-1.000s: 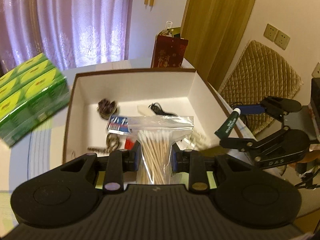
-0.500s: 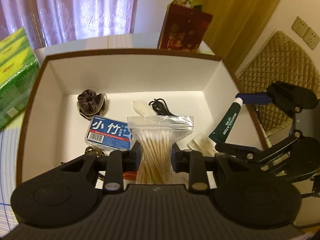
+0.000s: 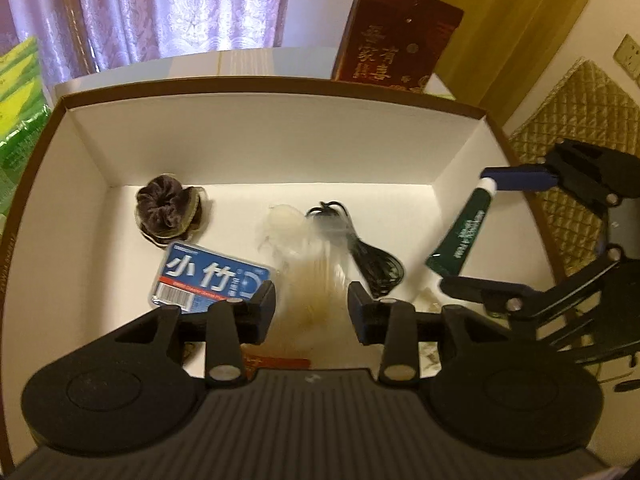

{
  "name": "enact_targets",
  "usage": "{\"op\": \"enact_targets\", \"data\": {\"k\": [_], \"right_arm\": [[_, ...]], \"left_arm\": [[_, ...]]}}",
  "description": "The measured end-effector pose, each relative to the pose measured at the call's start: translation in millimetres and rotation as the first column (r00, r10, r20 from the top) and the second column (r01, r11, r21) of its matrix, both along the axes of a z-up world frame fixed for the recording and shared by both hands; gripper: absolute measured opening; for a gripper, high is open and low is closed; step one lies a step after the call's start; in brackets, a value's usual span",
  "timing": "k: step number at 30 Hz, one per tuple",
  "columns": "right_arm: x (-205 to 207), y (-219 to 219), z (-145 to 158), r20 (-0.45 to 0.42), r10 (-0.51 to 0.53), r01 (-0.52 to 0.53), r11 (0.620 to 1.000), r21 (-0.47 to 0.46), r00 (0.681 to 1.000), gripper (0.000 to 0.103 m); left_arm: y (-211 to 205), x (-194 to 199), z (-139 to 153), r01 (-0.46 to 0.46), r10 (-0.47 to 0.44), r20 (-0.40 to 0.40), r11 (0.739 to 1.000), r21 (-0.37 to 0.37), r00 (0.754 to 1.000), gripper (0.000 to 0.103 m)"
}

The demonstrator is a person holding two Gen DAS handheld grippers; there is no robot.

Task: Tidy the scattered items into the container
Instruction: 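Open both tools to drop the swab bag and lip gel into the box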

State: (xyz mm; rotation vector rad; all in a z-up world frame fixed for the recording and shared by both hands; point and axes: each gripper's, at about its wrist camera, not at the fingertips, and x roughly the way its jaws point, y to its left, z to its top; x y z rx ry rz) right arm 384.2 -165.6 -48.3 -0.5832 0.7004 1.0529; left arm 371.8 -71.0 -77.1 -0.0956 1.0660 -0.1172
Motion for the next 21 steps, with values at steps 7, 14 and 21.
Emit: {"op": "enact_targets", "data": {"k": [7,14,21], "right_arm": [[-1.5,1.1,-4.4,0.001,0.003,-0.003,1.0,-0.016,1.0,0.086],[-1.2,3.8,-4.6,0.027,-0.01,0.01,0.999,-0.031,1.0,0.086],[-7.8,6.2,-1.3,0.172,-0.002,0.009,0.999,-0.039,0.985,0.087]], "left_arm": [[7.1,-0.9,4.2,0.003,-0.004,0.008,1.0,0.021,1.0,0.037],[16.0,-3.1,13.5,-0.004,0.002,0.034,0.998,0.056,0.999,0.039],[24.8,-6.8,18.2,-0.037,0.032,0.051,0.994,0.105,0.998,0.055]]}}
